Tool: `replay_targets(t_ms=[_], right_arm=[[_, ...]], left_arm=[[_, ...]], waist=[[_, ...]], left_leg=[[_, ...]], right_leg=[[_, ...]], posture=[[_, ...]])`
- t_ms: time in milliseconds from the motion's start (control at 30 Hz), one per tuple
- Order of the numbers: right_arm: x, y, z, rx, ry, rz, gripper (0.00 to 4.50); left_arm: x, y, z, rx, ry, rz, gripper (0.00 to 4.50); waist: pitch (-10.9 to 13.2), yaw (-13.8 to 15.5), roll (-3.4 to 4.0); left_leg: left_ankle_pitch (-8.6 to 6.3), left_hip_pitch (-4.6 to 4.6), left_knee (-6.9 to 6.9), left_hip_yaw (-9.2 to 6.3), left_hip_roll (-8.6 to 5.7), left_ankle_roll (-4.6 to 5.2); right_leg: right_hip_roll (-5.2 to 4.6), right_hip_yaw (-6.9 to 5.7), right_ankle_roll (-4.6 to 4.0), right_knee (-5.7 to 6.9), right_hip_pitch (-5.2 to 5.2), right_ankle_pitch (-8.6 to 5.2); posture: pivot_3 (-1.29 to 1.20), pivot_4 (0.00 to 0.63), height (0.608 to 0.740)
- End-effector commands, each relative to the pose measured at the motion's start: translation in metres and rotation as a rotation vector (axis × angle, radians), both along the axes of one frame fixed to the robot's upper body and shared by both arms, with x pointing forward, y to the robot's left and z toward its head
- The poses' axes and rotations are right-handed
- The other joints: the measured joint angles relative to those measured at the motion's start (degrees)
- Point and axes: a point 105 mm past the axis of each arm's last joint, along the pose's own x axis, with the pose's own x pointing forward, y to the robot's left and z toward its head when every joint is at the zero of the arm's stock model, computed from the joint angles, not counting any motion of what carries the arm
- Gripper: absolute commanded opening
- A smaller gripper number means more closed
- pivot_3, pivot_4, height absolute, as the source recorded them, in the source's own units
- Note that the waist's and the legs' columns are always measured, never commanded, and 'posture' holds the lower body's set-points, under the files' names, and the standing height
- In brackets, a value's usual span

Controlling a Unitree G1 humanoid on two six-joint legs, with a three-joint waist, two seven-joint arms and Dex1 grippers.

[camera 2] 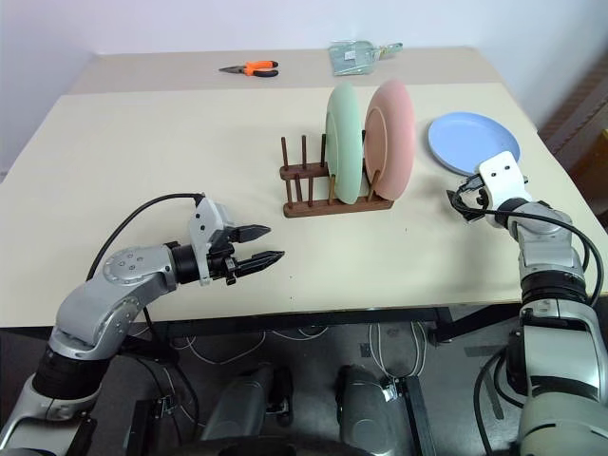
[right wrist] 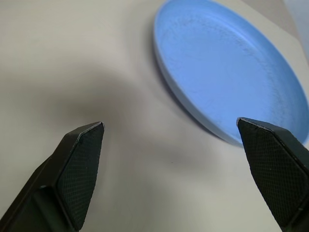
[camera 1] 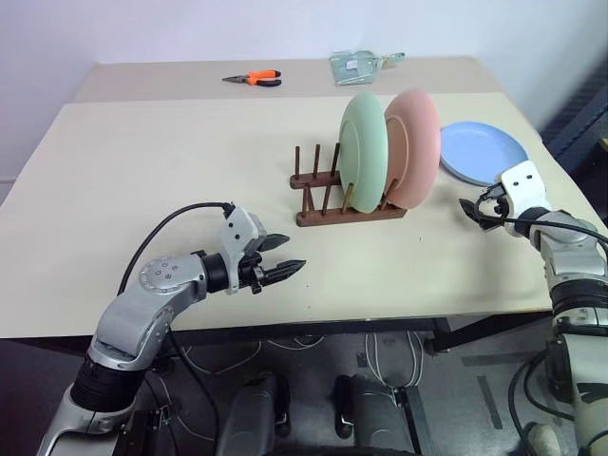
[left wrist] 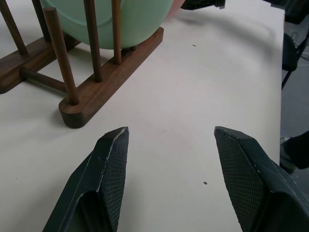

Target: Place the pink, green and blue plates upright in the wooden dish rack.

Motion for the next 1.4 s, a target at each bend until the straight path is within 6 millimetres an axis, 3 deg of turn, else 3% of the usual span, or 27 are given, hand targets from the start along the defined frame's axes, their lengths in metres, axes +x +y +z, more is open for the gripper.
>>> replay_targets(t_ms=[33, 133, 300, 900, 1333, 1400], right_arm=[[0.008, 0.001, 0.015, -0.014, -0.057, -0.018, 4.48], [0.011, 0.002, 0.016, -0.007, -0.061, -0.024, 3.60], [0.012, 0.000, 0.019, -0.031, -0.077, -0.044, 1.06], [0.013, -0.002, 0.027, -0.035, -0.108, -0.053, 1.06], [0.007, -0.003, 0.018, -0.088, -0.054, 0.003, 1.06], [0.005, -0.001, 0.016, -0.120, -0.036, 0.023, 1.59]], left_arm=[[-0.003, -0.001, 0.005, -0.008, -0.037, -0.011, 2.90], [-0.003, 0.000, 0.005, -0.021, -0.037, 0.002, 2.90], [-0.004, 0.000, 0.003, -0.023, -0.035, 0.003, 2.90], [0.003, -0.002, 0.007, -0.014, -0.049, 0.004, 2.90], [0.003, 0.002, 0.008, -0.008, -0.052, 0.017, 2.90], [0.003, 0.002, 0.008, -0.007, -0.054, 0.017, 2.90]], waist=[[0.00, -0.04, 0.00], [0.00, -0.04, 0.00], [0.00, 0.11, 0.00], [0.00, -0.01, 0.00], [0.00, 0.00, 0.00], [0.00, -0.05, 0.00]], left_leg=[[0.00, 0.00, 0.00, 0.00, 0.00, 0.00], [0.00, 0.01, 0.00, 0.00, 0.00, 0.00], [0.00, 0.01, 0.00, 0.00, 0.00, 0.00], [0.00, 0.08, 0.00, 0.00, 0.00, 0.00], [-0.01, 0.53, -0.10, -0.01, 0.00, -0.01], [-0.01, 0.53, -0.10, -0.01, 0.00, -0.01]], right_leg=[[0.00, 0.00, 0.00, 0.00, 0.00, 0.00], [0.01, 0.00, 0.00, 0.00, 0.01, 0.00], [-0.01, 0.00, 0.00, -0.01, 0.04, 0.00], [0.00, 0.00, 0.00, 0.00, 0.10, 0.00], [-0.02, 0.00, -0.01, -0.07, 0.51, -0.01], [-0.03, 0.00, -0.01, -0.07, 0.52, -0.01]], posture=[[0.00, 0.150, 0.740], [0.00, 0.150, 0.740], [0.00, 0.150, 0.740], [0.00, 0.150, 0.740], [0.00, 0.150, 0.740], [0.00, 0.150, 0.740]])
